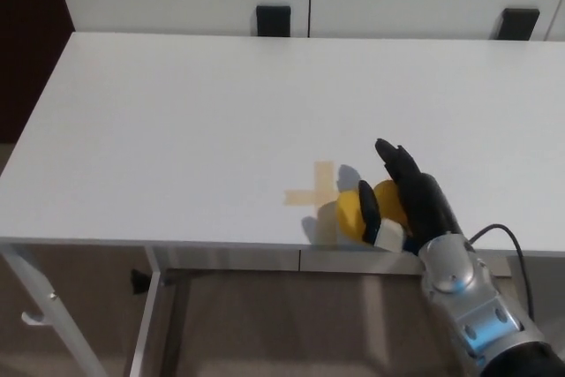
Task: The robot uses its right hand to push the yellow duck toy to the center of the white desk.
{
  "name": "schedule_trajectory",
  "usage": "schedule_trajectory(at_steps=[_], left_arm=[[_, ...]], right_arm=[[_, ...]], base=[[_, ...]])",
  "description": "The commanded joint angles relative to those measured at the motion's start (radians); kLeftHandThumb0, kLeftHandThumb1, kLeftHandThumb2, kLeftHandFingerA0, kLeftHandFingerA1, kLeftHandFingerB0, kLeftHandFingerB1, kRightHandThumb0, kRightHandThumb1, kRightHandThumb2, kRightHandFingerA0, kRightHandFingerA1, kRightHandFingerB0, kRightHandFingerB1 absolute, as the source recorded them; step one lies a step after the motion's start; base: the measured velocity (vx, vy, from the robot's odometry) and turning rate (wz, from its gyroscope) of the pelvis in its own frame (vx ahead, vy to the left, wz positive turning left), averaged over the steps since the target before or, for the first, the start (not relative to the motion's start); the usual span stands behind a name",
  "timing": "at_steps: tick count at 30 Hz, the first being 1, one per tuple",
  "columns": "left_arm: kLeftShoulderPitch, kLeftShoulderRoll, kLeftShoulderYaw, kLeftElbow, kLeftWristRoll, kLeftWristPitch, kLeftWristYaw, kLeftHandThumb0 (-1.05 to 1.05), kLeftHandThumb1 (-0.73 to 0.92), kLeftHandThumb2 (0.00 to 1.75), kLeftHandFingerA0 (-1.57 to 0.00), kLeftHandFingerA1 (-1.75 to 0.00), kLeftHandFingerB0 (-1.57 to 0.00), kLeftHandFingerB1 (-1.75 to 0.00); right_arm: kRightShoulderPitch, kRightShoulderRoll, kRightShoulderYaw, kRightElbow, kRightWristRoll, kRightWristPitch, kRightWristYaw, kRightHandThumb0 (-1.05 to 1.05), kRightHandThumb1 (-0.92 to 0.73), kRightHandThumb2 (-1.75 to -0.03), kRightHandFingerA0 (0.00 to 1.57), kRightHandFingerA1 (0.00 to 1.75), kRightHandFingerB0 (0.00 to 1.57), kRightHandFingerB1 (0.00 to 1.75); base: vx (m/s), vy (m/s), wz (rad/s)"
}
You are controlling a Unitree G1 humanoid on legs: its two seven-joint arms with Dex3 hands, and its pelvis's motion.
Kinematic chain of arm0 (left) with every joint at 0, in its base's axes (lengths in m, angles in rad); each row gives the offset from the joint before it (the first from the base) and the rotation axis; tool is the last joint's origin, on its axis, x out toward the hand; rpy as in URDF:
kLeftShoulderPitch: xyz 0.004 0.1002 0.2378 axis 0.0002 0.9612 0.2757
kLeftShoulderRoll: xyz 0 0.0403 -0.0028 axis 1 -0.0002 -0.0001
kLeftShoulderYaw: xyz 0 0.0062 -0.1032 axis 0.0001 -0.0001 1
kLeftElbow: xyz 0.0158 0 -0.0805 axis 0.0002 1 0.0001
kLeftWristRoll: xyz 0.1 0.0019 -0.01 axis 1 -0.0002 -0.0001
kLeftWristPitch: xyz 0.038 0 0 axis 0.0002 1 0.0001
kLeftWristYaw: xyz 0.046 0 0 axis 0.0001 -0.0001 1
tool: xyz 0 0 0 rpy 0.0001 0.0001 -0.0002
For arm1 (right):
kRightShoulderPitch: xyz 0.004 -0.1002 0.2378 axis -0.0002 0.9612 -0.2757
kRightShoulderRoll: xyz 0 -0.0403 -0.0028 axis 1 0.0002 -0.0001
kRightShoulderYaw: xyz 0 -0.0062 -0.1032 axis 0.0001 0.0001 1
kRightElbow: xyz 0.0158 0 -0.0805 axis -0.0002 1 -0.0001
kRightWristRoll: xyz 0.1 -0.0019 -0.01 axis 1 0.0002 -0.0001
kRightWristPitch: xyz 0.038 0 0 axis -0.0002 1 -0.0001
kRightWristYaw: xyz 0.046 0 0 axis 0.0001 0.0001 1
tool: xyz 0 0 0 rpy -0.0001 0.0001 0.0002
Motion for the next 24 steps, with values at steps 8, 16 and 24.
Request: schedule_trajectory(at_steps=[8,16,24], left_arm=[[0.003,-0.014,-0.021,0.001,0.010,-0.038,0.008,-0.15,0.64,0.78,-0.89,-0.79,-0.90,-0.69],[0.003,-0.021,-0.028,0.000,0.015,-0.041,0.011,-0.13,0.65,0.79,-0.87,-0.76,-0.88,-0.64],[0.016,-0.035,-0.040,-0.003,0.020,-0.046,0.024,-0.15,0.65,0.71,-0.86,-0.74,-0.86,-0.67]], right_arm=[[-0.058,0.073,0.028,0.029,-0.054,0.064,-0.096,-0.97,-0.86,-1.24,0.00,0.33,0.00,0.10],[-0.094,0.100,0.018,0.067,-0.055,0.064,-0.128,-1.00,-0.87,-1.24,0.00,0.30,0.00,0.08],[-0.115,0.125,0.047,0.065,-0.080,0.089,-0.130,-0.90,-0.83,-0.96,0.00,0.00,0.00,0.04]], base=[[0.00,0.000,0.00],[0.00,0.000,0.00],[0.00,0.000,0.00]])
